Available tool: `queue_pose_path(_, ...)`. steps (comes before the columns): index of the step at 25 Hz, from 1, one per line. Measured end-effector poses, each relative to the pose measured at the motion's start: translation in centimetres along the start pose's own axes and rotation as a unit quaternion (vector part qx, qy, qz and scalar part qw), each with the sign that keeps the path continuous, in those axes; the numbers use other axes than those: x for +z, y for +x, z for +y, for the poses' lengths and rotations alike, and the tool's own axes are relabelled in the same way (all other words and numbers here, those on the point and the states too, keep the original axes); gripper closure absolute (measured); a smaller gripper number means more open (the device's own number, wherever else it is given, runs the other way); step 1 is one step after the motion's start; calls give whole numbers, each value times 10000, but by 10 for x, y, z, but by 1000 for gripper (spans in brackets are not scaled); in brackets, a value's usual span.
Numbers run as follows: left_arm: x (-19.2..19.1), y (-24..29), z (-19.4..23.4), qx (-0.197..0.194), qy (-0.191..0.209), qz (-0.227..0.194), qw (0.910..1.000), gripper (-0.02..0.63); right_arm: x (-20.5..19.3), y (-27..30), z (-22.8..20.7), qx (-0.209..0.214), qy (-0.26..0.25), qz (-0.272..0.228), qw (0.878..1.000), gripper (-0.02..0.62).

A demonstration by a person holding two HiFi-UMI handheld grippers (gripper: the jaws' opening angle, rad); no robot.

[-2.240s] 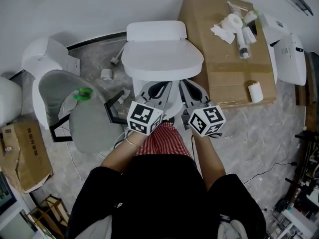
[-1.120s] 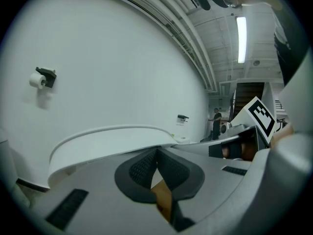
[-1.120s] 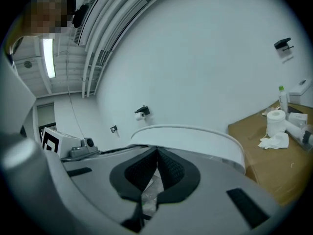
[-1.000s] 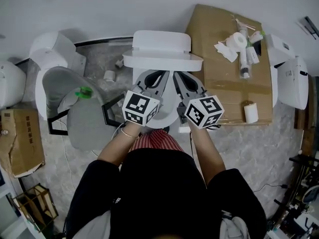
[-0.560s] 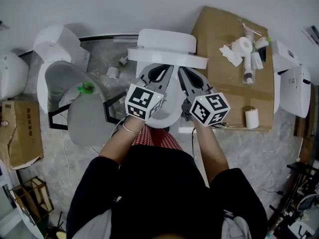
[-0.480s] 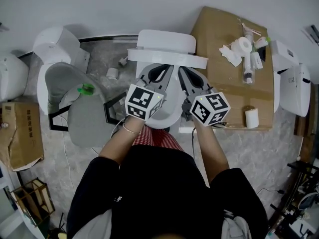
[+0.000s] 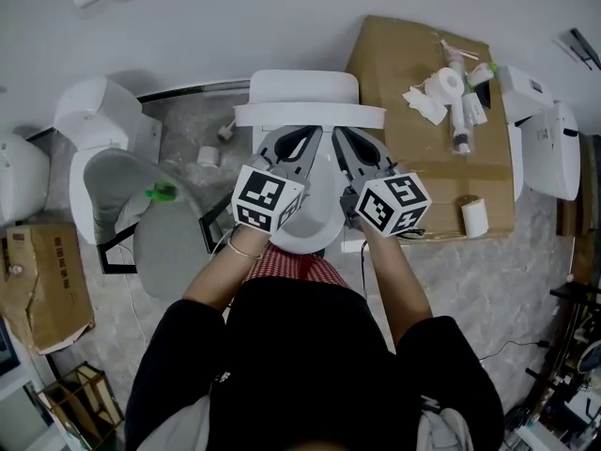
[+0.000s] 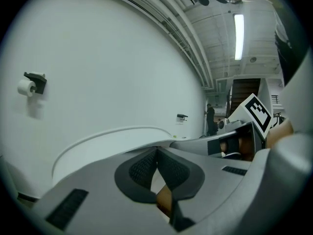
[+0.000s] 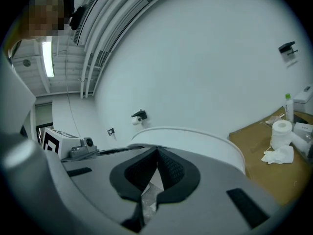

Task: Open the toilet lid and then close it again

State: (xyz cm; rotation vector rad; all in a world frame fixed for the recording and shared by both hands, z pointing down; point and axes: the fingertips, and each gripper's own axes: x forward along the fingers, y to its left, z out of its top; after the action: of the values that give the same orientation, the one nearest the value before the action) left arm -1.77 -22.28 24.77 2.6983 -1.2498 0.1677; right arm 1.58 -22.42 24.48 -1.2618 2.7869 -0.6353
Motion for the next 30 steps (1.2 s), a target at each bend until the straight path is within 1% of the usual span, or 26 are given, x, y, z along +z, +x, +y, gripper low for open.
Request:
queue_pose_path(8, 10, 12, 15, -128, 74, -42, 9999, 601, 14, 16, -11, -163, 44, -85, 9998, 575)
queue_pose_path(12, 15, 19, 22, -190, 59, -44, 9998, 603, 21, 23, -16, -209, 96, -40, 9997, 575)
queue_pose_path(16, 22, 23, 31, -155, 33, -111, 9998, 601, 29, 31, -21, -208, 82, -23, 9997, 575)
queue_pose_path(30, 37, 33, 60, 6, 164, -175, 9997, 603, 49, 54, -34, -199, 28, -34, 9998, 575)
